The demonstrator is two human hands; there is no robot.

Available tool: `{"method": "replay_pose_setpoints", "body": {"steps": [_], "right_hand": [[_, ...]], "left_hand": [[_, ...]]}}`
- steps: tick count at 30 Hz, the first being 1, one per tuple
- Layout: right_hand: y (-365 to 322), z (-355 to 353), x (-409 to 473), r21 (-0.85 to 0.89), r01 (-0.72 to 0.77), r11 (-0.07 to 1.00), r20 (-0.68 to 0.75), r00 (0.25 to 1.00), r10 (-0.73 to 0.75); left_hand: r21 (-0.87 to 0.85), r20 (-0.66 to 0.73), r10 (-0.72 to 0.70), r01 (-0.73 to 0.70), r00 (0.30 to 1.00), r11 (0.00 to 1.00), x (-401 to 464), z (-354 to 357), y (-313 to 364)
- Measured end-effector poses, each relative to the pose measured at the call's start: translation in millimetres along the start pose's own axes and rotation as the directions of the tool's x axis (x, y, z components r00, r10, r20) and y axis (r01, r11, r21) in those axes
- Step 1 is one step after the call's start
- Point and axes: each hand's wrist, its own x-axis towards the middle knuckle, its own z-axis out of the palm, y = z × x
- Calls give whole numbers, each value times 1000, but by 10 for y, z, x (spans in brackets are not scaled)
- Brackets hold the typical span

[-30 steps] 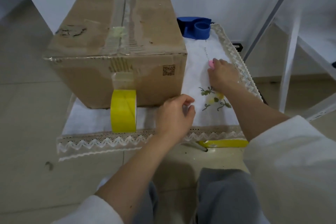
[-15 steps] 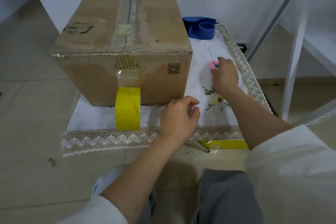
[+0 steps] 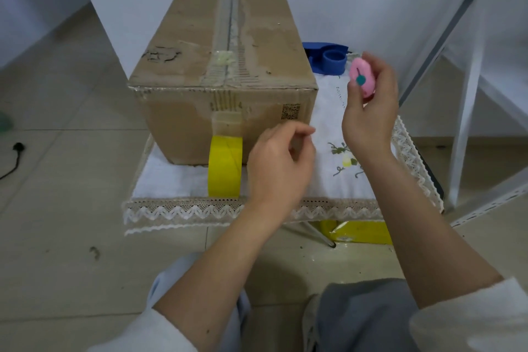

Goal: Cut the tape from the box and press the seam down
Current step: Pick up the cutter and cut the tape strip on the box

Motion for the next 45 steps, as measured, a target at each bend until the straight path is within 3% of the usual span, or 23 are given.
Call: {"method": "replay_pose_setpoints", "body": {"steps": [4,6,9,11,17,23,28,45], "right_hand": [[-448,2,-234,143,190,971,-80,980,-180],[-585,34,-358,180,243,953,-43,970,-240],[-631,131,-509,257,203,945,79,970,-230],[-639,191,-582,297,164,941,137,968,-212],[-555,340,-754,351,28,936,322,935,-148],[-530,403,-846,294,-131,947,472,881,-24],[-551,451,-871,296,-91,951,506,859,-75],[-578,463,-859,208,-64,976,451,892,-38]], "left_hand": [[-25,-212,-7,2,977,1000,104,-314,69],[-55,-297,-77,63,952,996,171,-458,15],[-138,-357,-245,208,901,968,284,-628,-187],[-179,-342,-352,308,871,934,314,-708,-314],[-176,-258,-487,455,835,873,233,-773,-459],[-268,-50,-661,627,749,731,149,-783,-577],[-398,49,-677,636,735,662,124,-824,-615],[-463,15,-600,537,800,705,76,-788,-556]]}}
